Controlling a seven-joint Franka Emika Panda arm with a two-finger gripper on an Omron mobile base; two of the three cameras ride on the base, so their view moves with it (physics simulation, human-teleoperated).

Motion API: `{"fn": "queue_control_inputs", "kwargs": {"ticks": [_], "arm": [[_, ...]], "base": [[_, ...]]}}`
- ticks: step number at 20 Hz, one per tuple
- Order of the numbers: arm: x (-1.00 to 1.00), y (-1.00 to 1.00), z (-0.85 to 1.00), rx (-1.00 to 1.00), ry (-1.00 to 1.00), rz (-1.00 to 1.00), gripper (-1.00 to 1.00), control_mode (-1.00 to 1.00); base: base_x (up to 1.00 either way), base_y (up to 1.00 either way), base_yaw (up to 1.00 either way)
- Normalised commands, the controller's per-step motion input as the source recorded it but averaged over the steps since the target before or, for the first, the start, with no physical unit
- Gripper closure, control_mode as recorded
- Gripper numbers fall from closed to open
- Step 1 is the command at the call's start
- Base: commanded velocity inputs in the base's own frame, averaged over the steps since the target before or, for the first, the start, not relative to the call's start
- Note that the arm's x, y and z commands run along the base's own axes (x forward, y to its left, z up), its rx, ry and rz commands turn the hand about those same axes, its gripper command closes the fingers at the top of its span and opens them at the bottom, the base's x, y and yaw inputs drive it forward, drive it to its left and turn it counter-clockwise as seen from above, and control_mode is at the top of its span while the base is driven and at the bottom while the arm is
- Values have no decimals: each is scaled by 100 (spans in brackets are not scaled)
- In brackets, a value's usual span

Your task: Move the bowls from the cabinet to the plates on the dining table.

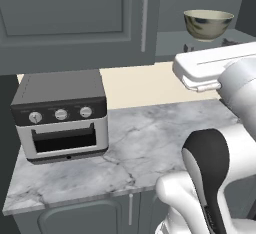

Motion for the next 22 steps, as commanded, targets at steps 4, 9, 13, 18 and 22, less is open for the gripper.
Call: {"fn": "queue_control_inputs", "kwargs": {"ticks": [4, 9, 13, 18, 22], "arm": [[22, 0, -6, 0, 0, -1, -100, -100], [21, 0, -1, 0, 0, 0, -100, -100], [23, 0, -9, 0, 0, 0, -100, -100], [26, 0, -8, 0, 0, 0, -100, -100], [19, 0, 0, 0, 0, 0, -100, -100]], "base": [[0, 0, 0], [0, 0, 0], [0, 0, 0], [0, 0, 0], [0, 0, 0]]}}
